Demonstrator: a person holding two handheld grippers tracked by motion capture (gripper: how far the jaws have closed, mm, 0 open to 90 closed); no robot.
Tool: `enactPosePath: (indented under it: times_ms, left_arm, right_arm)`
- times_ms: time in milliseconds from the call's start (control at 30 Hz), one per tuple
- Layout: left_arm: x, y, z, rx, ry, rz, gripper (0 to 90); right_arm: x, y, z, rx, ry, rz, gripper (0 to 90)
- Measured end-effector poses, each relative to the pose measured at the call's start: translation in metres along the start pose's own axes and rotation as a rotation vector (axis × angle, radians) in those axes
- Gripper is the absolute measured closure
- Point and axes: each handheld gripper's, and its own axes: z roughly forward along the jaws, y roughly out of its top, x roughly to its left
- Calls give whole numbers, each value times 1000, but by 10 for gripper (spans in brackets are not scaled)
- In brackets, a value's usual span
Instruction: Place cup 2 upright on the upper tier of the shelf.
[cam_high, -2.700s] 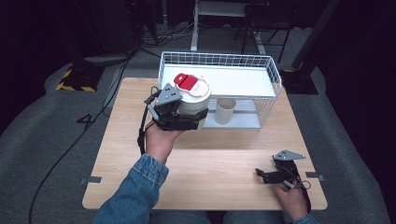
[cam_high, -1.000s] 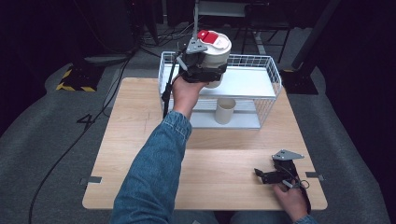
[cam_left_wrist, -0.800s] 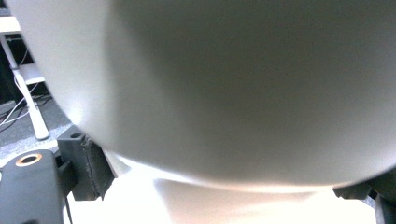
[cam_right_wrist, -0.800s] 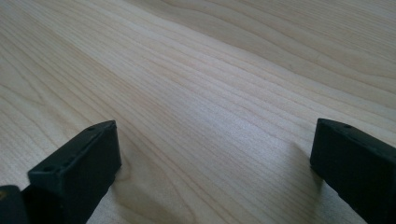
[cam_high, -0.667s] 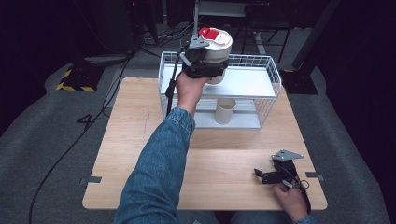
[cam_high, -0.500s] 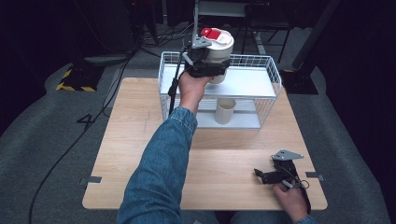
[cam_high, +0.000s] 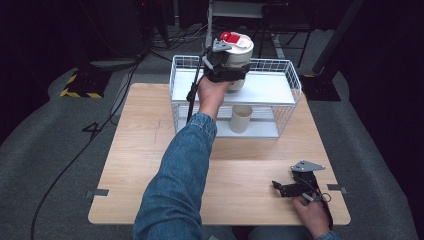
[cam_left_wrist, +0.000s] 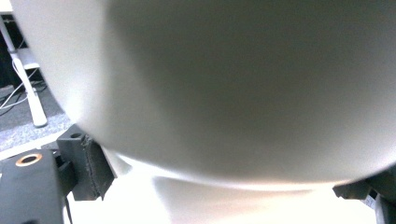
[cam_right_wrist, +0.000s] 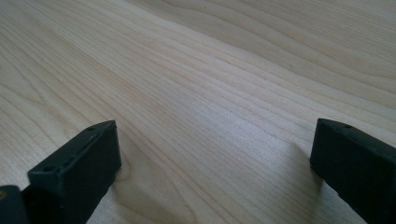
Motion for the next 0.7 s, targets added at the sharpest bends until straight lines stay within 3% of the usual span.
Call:
enactPosePath:
  times_ms: [700]
  left_arm:
    - [1, -9, 15, 40, 19, 7, 137]
  right_arm:
    - [0, 0, 0, 0, 2, 1, 22]
